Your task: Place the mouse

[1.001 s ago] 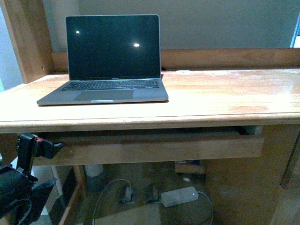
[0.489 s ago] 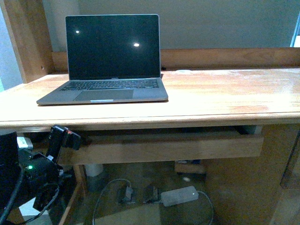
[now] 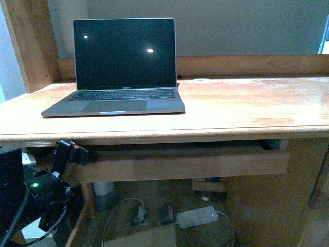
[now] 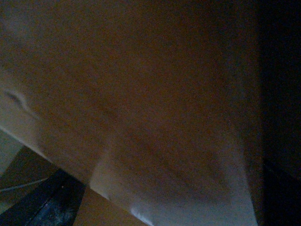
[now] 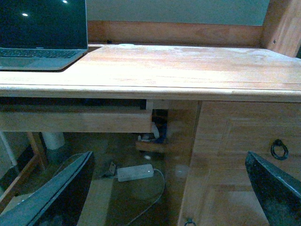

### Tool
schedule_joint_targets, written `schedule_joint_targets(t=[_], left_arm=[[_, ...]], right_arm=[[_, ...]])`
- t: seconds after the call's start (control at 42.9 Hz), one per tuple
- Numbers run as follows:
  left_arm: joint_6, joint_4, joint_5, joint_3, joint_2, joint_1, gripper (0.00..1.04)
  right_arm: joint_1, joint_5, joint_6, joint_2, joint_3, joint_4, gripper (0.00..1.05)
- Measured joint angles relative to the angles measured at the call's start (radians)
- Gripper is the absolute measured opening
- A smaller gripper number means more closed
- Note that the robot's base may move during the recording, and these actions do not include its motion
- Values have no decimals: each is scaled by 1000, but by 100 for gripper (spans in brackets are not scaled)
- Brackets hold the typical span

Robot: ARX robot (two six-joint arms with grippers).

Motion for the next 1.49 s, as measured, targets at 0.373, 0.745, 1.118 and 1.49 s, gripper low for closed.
schedule_joint_targets(t=[0.373,0.745,1.118,1.49], left_arm=[[-34,113,-37,22,58,-13,92],[-212,206,8,-58,39,-8,56],[-241,184,-10,-320,-156,-60,56],[-198,-249,-172,-418,-445,-119,66]], right_arm=[[0,0,0,0,0,0,98],[0,0,0,0,0,0,98],[0,0,0,0,0,0,98],[0,0,0,0,0,0,98]])
